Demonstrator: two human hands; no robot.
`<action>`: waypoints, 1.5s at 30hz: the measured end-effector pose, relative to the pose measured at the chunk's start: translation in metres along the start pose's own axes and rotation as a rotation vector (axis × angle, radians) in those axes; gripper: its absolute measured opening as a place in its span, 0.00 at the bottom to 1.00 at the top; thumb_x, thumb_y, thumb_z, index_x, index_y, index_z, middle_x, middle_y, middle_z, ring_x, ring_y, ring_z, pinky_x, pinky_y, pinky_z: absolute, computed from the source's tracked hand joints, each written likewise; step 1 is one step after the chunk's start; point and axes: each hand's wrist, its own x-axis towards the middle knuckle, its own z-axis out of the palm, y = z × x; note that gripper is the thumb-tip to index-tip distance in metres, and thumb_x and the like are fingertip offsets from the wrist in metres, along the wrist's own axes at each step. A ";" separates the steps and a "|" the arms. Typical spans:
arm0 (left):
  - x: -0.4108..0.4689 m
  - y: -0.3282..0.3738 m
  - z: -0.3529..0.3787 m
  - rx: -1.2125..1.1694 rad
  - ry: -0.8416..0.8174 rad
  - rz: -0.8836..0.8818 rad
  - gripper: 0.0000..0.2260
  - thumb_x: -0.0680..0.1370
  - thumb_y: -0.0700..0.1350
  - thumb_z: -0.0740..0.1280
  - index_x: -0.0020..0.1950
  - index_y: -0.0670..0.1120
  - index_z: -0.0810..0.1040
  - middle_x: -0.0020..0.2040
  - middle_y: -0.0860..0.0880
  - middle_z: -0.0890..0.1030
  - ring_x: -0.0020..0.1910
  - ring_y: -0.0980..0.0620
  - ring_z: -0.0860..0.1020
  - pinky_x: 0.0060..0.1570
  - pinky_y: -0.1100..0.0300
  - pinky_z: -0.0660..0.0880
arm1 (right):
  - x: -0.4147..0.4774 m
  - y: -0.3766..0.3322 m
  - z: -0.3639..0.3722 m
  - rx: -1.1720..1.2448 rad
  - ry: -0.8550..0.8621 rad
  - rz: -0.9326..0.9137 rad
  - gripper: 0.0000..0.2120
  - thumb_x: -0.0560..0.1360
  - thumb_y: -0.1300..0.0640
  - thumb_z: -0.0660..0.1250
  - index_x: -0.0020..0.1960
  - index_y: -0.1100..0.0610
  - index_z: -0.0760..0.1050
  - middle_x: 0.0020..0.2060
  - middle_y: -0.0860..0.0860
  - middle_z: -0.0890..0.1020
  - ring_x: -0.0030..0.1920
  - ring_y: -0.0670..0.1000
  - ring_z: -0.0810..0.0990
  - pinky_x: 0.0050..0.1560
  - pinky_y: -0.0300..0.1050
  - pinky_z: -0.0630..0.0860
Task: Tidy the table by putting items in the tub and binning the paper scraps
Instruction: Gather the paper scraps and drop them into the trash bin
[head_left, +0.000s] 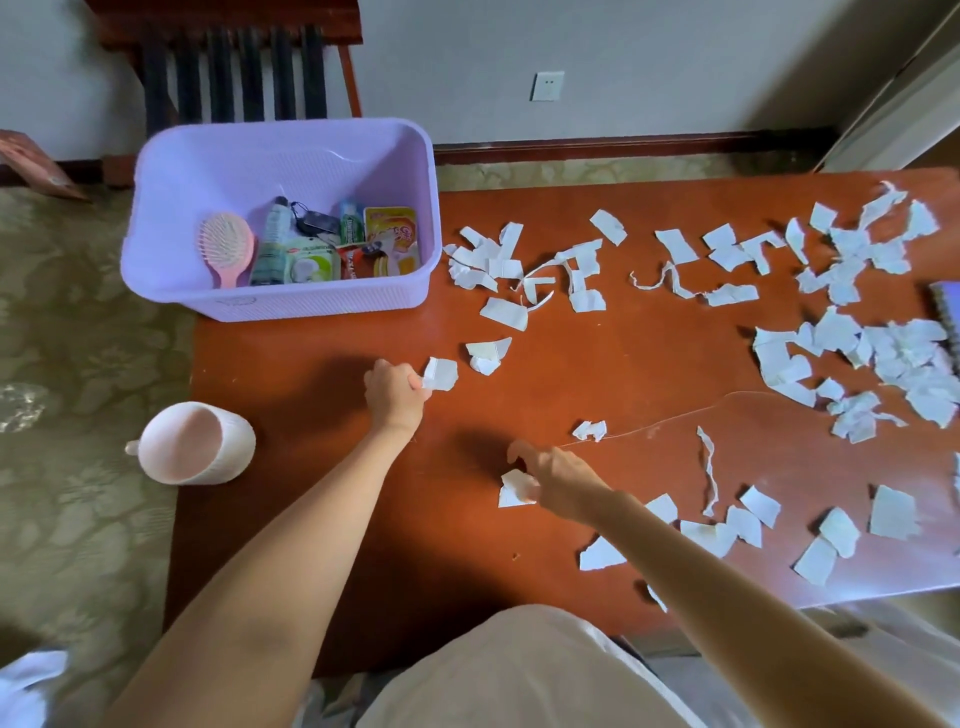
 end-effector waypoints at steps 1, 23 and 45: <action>-0.002 0.000 0.000 -0.022 -0.003 0.009 0.07 0.74 0.37 0.69 0.49 0.35 0.81 0.54 0.38 0.78 0.55 0.40 0.75 0.51 0.52 0.77 | 0.000 0.000 0.001 -0.042 0.010 -0.007 0.10 0.78 0.62 0.60 0.59 0.56 0.66 0.41 0.54 0.74 0.41 0.55 0.73 0.42 0.44 0.68; -0.001 0.022 -0.008 0.178 -0.193 0.091 0.21 0.77 0.37 0.66 0.68 0.41 0.65 0.63 0.39 0.75 0.62 0.41 0.75 0.59 0.50 0.75 | 0.079 -0.025 -0.088 0.161 0.383 0.068 0.20 0.78 0.62 0.60 0.69 0.56 0.63 0.56 0.60 0.80 0.52 0.59 0.81 0.52 0.49 0.80; -0.017 0.012 -0.017 -0.163 -0.004 0.032 0.11 0.73 0.38 0.68 0.54 0.36 0.76 0.48 0.39 0.81 0.39 0.51 0.75 0.28 0.71 0.67 | 0.102 -0.028 -0.083 0.033 0.284 0.092 0.20 0.74 0.60 0.68 0.65 0.56 0.68 0.59 0.56 0.78 0.57 0.56 0.79 0.57 0.47 0.79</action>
